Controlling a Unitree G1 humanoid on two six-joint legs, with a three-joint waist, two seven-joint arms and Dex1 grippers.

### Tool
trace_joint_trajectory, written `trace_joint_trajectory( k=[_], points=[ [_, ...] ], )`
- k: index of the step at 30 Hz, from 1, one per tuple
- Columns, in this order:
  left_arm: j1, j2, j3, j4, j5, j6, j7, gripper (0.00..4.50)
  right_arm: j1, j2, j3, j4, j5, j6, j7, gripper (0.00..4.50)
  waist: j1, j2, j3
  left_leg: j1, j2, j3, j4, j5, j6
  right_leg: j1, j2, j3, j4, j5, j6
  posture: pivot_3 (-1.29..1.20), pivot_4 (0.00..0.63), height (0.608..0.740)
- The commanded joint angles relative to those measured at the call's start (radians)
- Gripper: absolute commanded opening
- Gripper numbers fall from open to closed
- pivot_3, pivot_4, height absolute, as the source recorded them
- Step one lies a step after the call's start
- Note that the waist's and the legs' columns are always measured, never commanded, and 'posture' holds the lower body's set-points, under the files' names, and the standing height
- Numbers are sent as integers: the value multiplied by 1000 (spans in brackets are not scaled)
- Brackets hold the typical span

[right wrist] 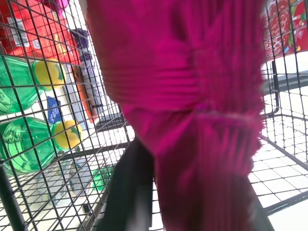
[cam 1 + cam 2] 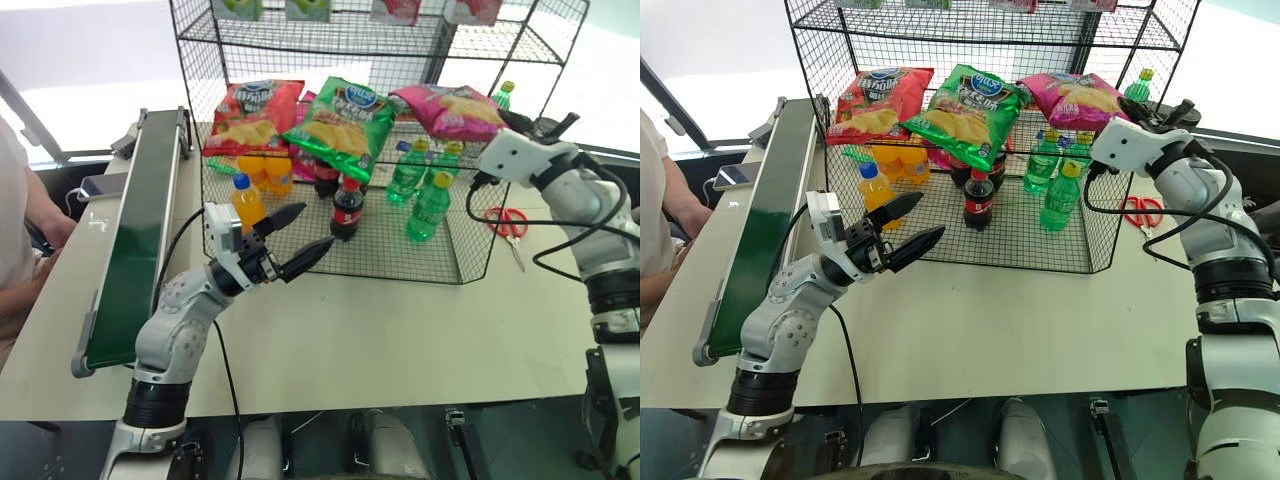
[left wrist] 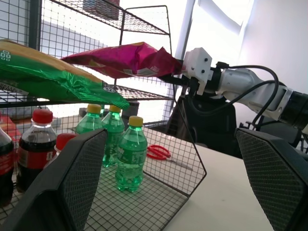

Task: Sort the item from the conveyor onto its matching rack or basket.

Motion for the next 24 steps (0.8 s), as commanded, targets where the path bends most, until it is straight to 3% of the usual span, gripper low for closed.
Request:
trace_joint_trajectory(
  k=[1, 4, 5, 13, 23, 24],
  points=[
    [-11, -4, 7, -26, 0, -24, 7, 4500, -23, -17, -37, -35, 51, 18, 19, 2843, -2, 0, 0, 0, 0, 0, 0, 0, 0, 0, 0, 0, 0, 0, 0, 0, 150, 740],
    [-12, -10, 9, -21, -4, -23, 15, 4500, -25, -16, -65, -87, 164, 69, 144, 4384, -10, 0, 0, 0, 0, 0, 0, 0, 0, 0, 0, 0, 0, 0, 0, 0, 150, 740],
    [-12, -9, 8, -17, -1, -25, 15, 4500, -27, -13, -77, -107, 222, 98, 208, 4454, -10, 0, 0, 0, 0, -1, 0, 0, 0, 0, 0, 0, 0, 0, 0, 0, 150, 740],
    [-16, -16, -9, 4, 19, -42, 9, 4500, -6, 15, -148, -220, 501, 319, 466, 4454, -10, 0, 0, 0, 1, -1, 0, 0, 0, 0, 1, -1, 0, 0, 0, 0, 150, 740],
    [-12, -6, -9, 6, 36, -48, 5, 4500, 85, 49, -179, -362, 605, 370, 514, 4454, -10, 0, 0, 0, 1, -2, 0, -1, 1, 0, 0, -1, 0, 0, 0, 0, 150, 740],
    [-12, -5, -10, 6, 38, -49, 5, 4500, 91, 50, -178, -363, 603, 369, 512, 4221, -10, 0, 0, 0, 1, -2, 0, -1, 1, 0, 0, -1, 0, 0, 0, 0, 150, 740]
  ],
)
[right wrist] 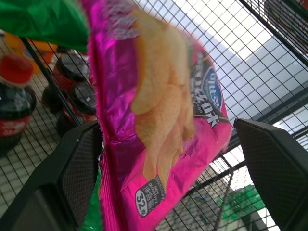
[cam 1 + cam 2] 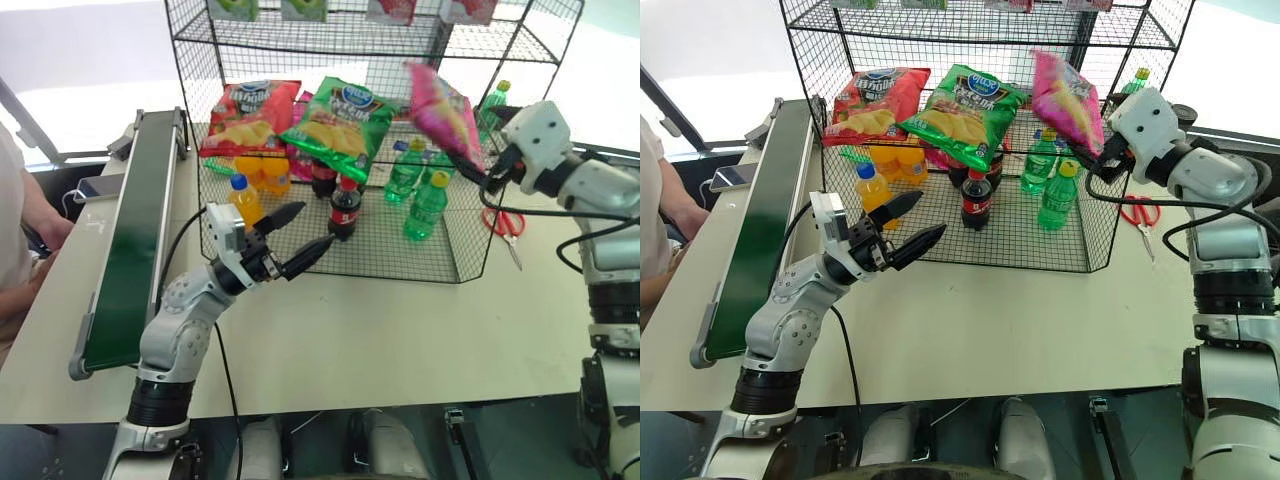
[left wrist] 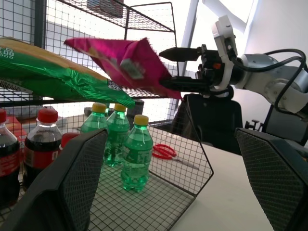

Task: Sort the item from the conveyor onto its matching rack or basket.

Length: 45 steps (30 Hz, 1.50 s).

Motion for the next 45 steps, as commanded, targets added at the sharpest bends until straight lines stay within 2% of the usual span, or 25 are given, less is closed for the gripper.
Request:
trace_joint_trajectory(
  k=[1, 4, 9, 15, 20, 23, 30, 34, 38, 41, 45],
  points=[
    [-8, 4, -3, -16, 3, -17, -8, 4500, 1, 0, -36, -46, 24, -7, -4, 3938, 0, 0, 0, 0, 0, 0, 0, 0, 0, 0, 0, 0, 0, 0, 0, 0, 150, 740],
    [-10, 3, -6, -14, 8, -19, -8, 4500, 12, -17, -3, -31, -25, -52, -6, 2620, 1, 0, 0, 0, 0, 0, 0, 0, 0, 0, 0, 0, 0, 0, 0, 0, 150, 740],
    [-11, 5, -10, -10, 18, -25, -8, 4500, 13, -28, 33, 8, -108, -129, -27, 71, -1, 0, 0, 0, 0, 0, 0, 0, 0, 0, 0, 0, 0, 0, 0, 0, 150, 740],
    [-8, 4, -18, -12, 35, -32, -10, 4500, -64, -31, 65, 123, -247, -243, -156, 24, -1, 0, 0, 0, 0, 1, 0, 0, 0, 0, 0, 0, 0, 0, 0, 0, 150, 740],
    [1, 9, -17, -23, 35, -29, -4, 4500, -78, -37, 75, 162, -254, -289, -135, 24, -1, 0, 0, 0, 0, 1, 0, 0, 0, 0, 0, 0, 0, 0, 0, 0, 150, 740],
    [14, 22, -18, -31, 48, -35, -2, 4500, -64, -36, 55, 147, -217, -285, -108, 812, -1, 0, 0, 0, 0, 1, 0, 0, 0, 0, 0, 0, 0, 0, 0, 0, 150, 740],
    [34, 74, -6, -49, 105, -14, 49, 4500, 64, -76, -15, -38, -13, -188, 89, 4370, 2, 0, 0, 0, 0, 0, 0, 0, 0, 0, 0, 0, 0, 0, 0, 0, 150, 740],
    [31, 125, 12, -46, 134, -18, 61, 4500, 138, -83, -78, -156, 104, -133, 142, 4447, 1, 0, 0, 0, 0, 0, 0, -1, 2, 0, 0, 0, 0, 0, 0, 0, 150, 740],
    [45, 213, 62, -58, 151, 23, 82, 4500, 244, -65, -226, -396, 445, 171, 153, 4447, 2, 0, 0, 0, 1, -2, 0, -2, 4, 0, 0, 0, 0, 0, 0, 0, 150, 740],
    [89, 291, 109, -44, 138, 43, 44, 4500, 426, -83, -285, -578, 615, 359, 173, 4447, 3, 0, 0, 0, 1, -3, 0, -4, 8, 0, 0, -1, 0, 0, 0, 0, 150, 740],
    [144, 379, 190, 14, 133, 18, -12, 4500, 748, -47, -307, -752, 655, 398, 230, 4447, 20, -1, -1, -1, 0, -4, -1, -6, 9, 1, -1, -2, -2, 0, -1, 0, 150, 740]
  ],
)
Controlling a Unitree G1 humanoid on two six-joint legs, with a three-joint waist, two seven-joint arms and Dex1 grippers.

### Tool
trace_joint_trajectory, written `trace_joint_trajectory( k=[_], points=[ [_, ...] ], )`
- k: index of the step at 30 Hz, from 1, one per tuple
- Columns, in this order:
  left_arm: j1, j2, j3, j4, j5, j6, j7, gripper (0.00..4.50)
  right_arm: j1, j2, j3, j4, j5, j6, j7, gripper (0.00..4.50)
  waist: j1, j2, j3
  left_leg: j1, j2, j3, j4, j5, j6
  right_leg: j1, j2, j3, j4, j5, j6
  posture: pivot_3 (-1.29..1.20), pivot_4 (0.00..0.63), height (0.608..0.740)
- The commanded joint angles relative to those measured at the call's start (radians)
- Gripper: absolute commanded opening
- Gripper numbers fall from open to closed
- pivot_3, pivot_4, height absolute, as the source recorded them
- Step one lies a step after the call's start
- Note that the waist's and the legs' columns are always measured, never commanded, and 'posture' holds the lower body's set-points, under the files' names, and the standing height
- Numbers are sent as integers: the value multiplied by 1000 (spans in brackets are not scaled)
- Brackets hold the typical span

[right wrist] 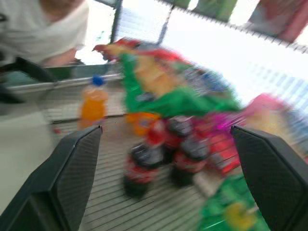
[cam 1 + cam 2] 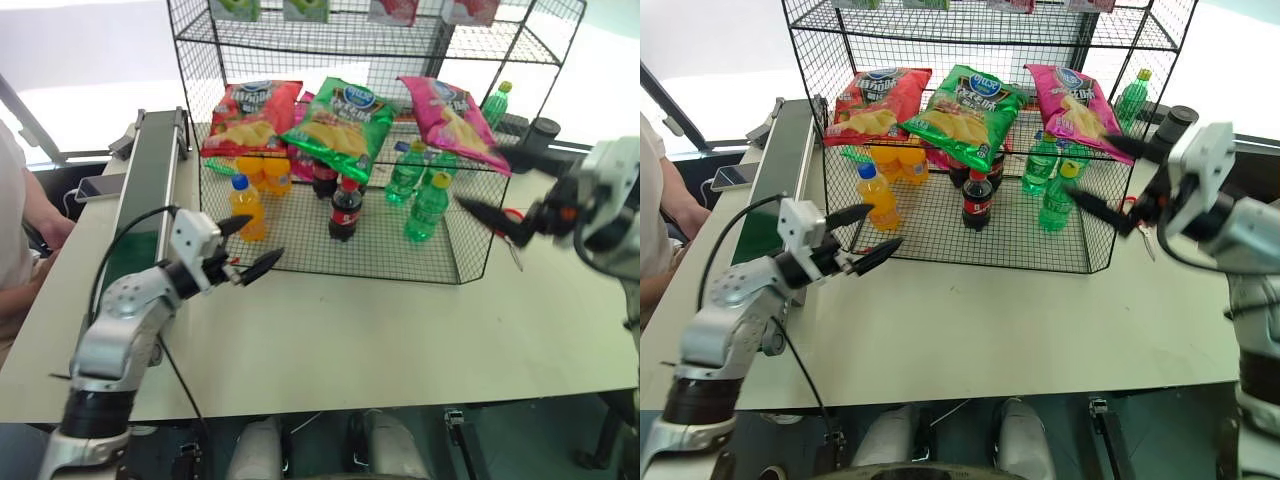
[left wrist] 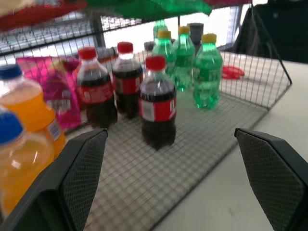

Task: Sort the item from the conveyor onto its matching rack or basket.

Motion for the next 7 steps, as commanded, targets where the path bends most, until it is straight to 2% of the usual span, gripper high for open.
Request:
trace_joint_trajectory(
  k=[1, 3, 7],
  points=[
    [19, 50, 88, 20, -14, -35, -38, 4500, 148, 42, -24, -114, 23, 1, 17, 4447, 7, 1, 0, 0, 0, 0, 0, 0, 0, 0, 0, 0, 0, 0, 0, 0, 150, 740],
    [34, 81, 113, 43, 5, -60, -54, 4500, 193, 59, -20, -125, -9, -25, 16, 4447, 7, 1, 1, 0, -1, 2, 1, 0, 0, -1, -2, 0, 0, 0, 0, 0, 150, 740],
    [46, 99, 146, 102, 27, -106, -53, 4500, 151, 76, 4, -55, -77, -69, -11, 4447, 5, 1, 1, 1, -1, 4, 1, 0, 0, -2, -2, 2, 0, -1, -4, 0, 150, 740]
  ],
)
